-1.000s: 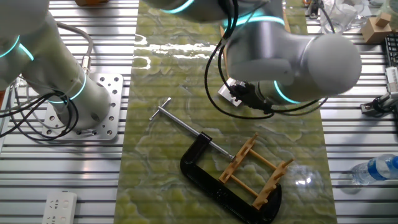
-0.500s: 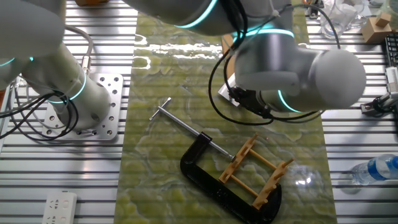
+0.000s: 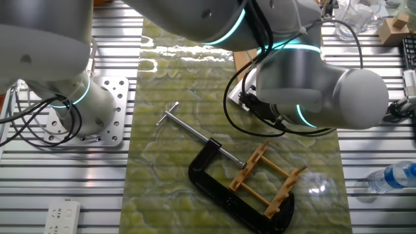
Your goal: Put the knife on the knife rack
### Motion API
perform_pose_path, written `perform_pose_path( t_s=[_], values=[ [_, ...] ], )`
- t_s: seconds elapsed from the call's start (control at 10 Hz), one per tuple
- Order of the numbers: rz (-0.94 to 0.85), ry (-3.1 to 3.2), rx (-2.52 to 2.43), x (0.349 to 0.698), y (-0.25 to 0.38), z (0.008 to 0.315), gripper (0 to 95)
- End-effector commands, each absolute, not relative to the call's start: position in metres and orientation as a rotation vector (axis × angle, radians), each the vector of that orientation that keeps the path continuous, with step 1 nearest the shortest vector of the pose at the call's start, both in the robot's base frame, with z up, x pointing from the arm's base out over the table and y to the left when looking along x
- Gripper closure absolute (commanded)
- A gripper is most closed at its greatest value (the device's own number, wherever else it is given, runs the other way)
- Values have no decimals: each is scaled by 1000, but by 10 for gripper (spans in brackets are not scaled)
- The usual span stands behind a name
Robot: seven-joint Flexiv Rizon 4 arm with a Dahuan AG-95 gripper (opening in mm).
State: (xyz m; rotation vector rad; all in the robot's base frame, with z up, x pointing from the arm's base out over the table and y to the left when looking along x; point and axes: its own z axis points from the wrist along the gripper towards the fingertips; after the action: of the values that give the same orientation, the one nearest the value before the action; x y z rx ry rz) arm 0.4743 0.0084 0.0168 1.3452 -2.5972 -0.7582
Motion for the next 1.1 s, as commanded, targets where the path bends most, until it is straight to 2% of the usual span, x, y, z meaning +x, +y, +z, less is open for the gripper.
perform_pose_path(
  t_s=[0.1, 0.7, 0.8, 1.1],
  values=[
    [-766, -2596, 1338, 473, 8, 17, 570],
    [-790, -2597, 1279, 471, 8, 17, 570],
    [-792, -2601, 1269, 471, 8, 16, 760],
    [-797, -2609, 1250, 471, 8, 16, 760]
  ],
)
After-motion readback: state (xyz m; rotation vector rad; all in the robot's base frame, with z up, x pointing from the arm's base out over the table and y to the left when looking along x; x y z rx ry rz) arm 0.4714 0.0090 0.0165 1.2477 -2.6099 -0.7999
